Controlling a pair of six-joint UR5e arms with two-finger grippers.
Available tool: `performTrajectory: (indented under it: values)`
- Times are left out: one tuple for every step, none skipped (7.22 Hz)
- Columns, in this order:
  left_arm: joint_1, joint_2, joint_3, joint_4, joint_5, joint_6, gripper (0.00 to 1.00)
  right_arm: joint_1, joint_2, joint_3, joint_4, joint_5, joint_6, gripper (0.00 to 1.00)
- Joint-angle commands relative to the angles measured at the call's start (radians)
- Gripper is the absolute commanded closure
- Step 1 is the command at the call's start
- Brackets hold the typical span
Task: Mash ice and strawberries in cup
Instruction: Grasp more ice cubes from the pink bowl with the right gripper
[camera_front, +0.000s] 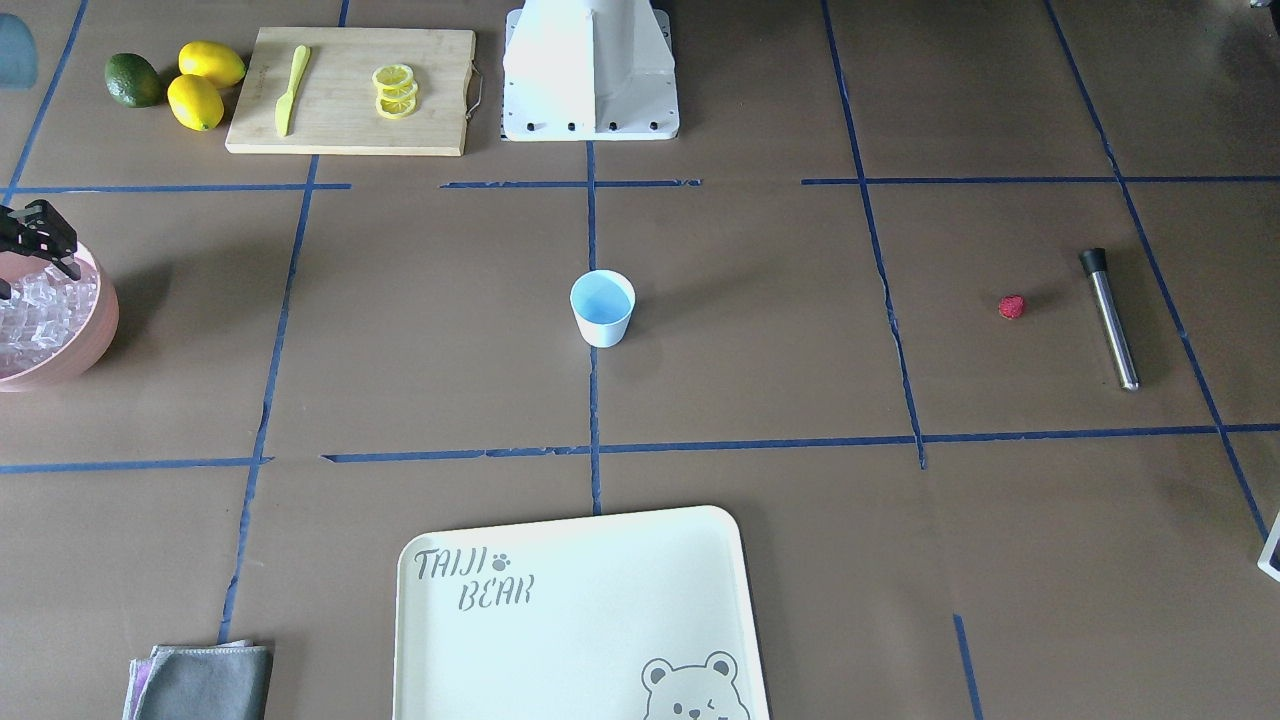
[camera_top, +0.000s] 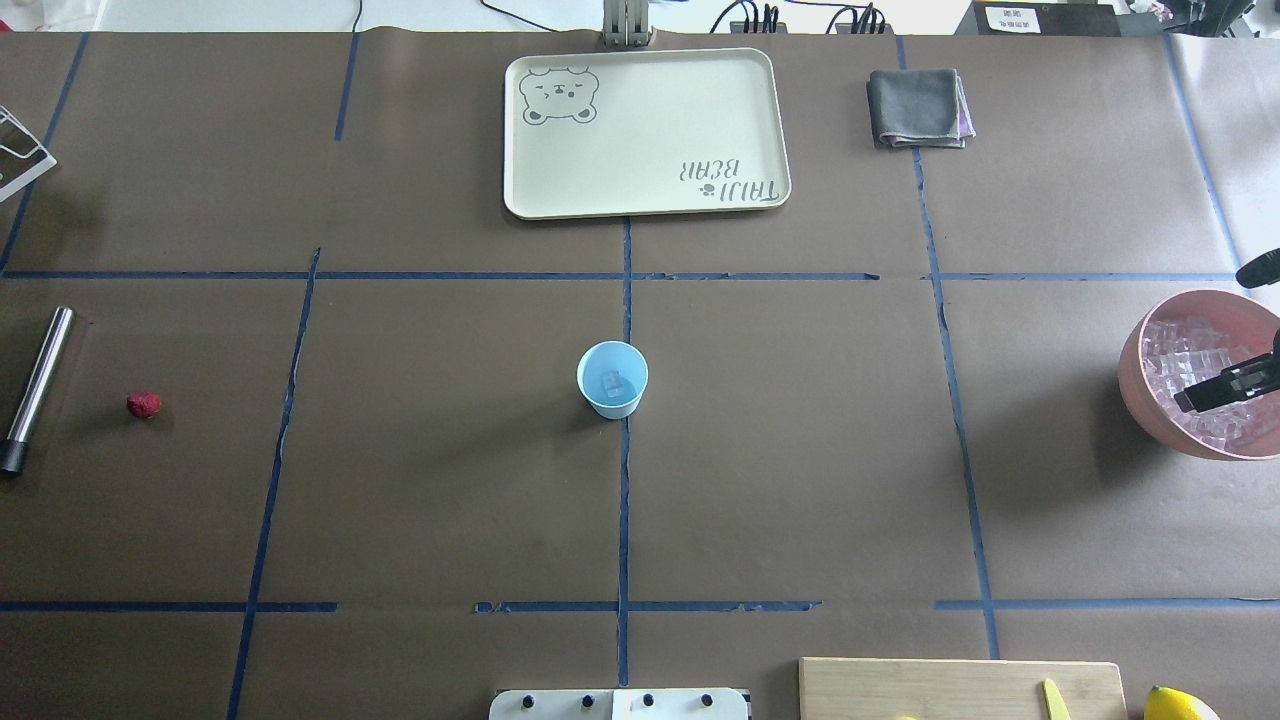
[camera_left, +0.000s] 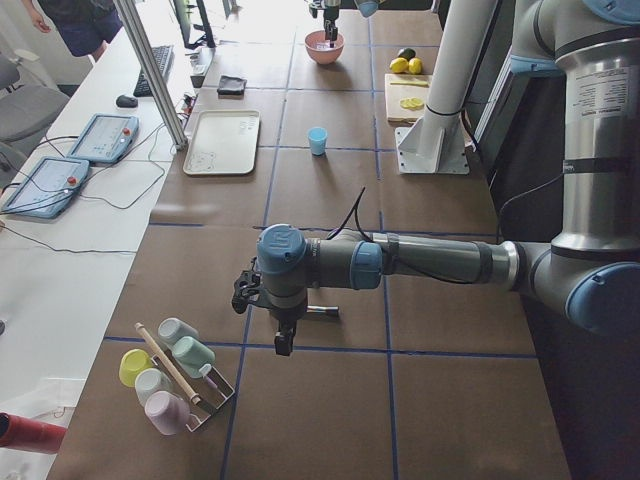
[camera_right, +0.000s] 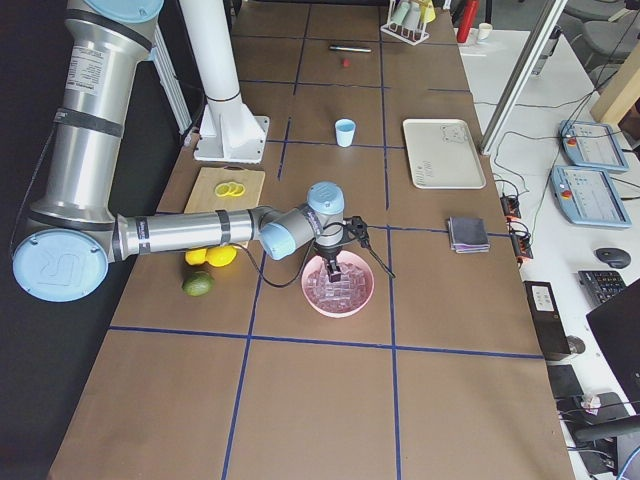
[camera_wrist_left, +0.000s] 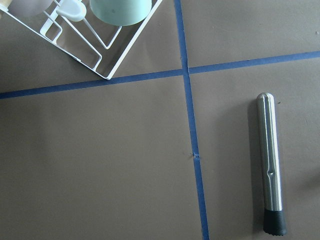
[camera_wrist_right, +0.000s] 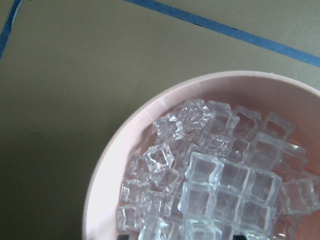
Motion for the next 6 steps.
performTrajectory:
  values:
    - [0.000, 0.001, -0.004, 0.000, 0.000, 0.000, 0.00, -0.001, -0.001, -0.006, -0.002, -0.004, 0.000, 0.28]
    - [0.000, 0.001, -0.005, 0.000, 0.000, 0.000, 0.00, -0.002, -0.001, -0.011, -0.002, -0.004, 0.000, 0.29]
    - [0.000, 0.001, -0.004, 0.000, 0.000, 0.000, 0.00, -0.002, 0.000, -0.023, -0.002, -0.008, 0.002, 0.29]
    - [0.000, 0.001, -0.005, 0.000, 0.000, 0.000, 0.00, -0.004, 0.008, -0.032, -0.002, -0.018, 0.002, 0.29]
    - [0.000, 0.001, -0.007, 0.000, 0.000, 0.000, 0.00, -0.004, 0.008, -0.032, -0.002, -0.018, 0.002, 0.29]
    - [0.000, 0.001, -0.007, 0.000, 0.000, 0.000, 0.00, -0.004, 0.008, -0.032, -0.002, -0.018, 0.002, 0.30]
